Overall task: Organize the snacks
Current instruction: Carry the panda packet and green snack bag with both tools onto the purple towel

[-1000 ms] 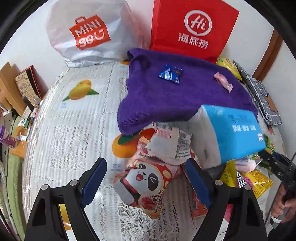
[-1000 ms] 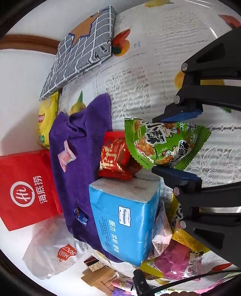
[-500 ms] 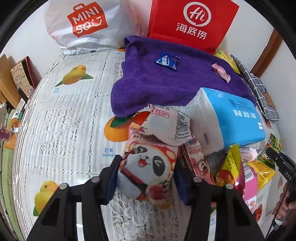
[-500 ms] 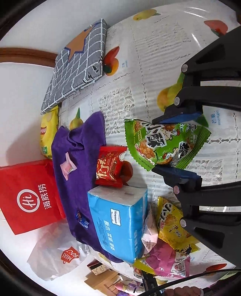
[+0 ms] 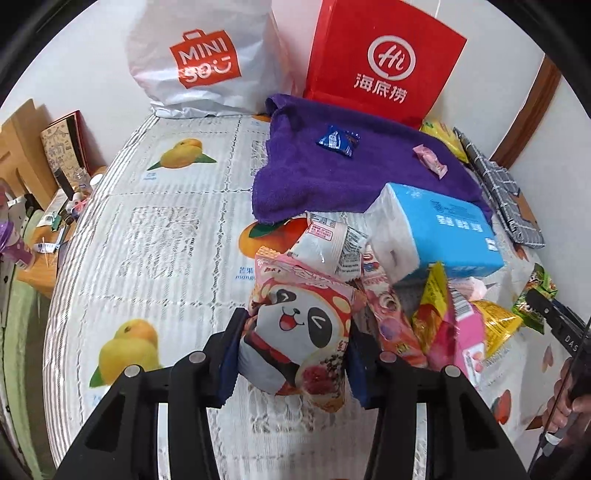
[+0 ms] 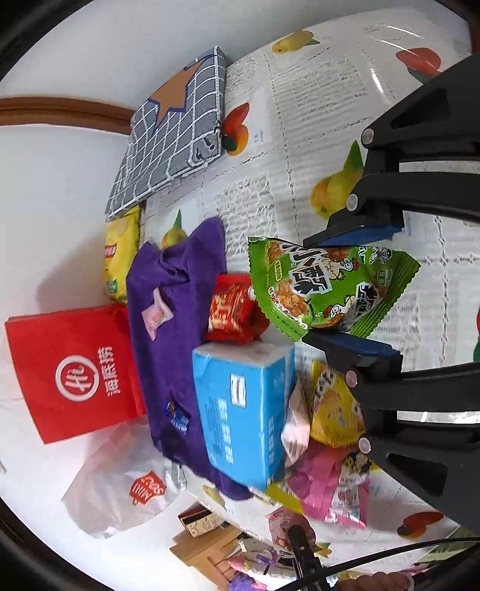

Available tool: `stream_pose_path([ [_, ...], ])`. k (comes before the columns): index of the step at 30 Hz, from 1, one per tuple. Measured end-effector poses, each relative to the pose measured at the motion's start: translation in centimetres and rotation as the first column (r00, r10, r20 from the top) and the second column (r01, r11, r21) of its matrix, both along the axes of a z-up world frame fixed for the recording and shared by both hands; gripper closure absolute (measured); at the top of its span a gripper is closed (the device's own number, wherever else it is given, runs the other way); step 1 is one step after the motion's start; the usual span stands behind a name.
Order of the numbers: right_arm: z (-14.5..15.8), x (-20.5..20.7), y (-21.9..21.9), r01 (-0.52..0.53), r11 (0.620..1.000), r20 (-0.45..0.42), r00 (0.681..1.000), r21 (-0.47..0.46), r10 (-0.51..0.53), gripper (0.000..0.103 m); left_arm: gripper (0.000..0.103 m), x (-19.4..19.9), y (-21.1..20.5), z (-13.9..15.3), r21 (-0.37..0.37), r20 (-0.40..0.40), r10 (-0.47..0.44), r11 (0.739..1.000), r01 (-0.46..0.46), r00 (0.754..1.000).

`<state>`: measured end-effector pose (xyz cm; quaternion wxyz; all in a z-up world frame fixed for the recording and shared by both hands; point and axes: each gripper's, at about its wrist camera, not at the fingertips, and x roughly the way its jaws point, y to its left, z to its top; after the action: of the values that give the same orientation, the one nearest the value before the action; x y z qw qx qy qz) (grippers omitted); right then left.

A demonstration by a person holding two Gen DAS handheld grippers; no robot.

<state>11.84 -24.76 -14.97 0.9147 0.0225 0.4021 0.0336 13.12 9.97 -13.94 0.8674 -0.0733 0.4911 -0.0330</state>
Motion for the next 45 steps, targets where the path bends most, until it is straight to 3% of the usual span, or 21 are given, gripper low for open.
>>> stream_pose_path([
  [11,3.3,-1.3,2.2,-0.070,0.997,0.063,0.996,0.028,0.068,0.061,0.057,-2.1,-1.4,3.9,-0.031,0.077,-0.022,0.999,0.024,0.997],
  [23,7.7,-0.6,3.6,-0.115,0.993,0.128,0.986,0.032,0.110,0.061,0.057,-0.6,-5.9,7.2,-0.049,0.142,-0.096,0.993,0.104,0.985],
  [31,9.0,0.6,3.3,-0.104,0.990,0.131,0.987,0.092,0.091,0.061,0.057,1.0,-7.6,8.6,-0.079,0.157,-0.120,0.988,0.134,0.980],
  [45,9.6,3.0,2.5,-0.080,0.994,0.136,0.988,0.074,0.070,0.061,0.057,3.6,-8.1,9.2,-0.070,0.160,-0.124,0.988,0.137,0.979],
])
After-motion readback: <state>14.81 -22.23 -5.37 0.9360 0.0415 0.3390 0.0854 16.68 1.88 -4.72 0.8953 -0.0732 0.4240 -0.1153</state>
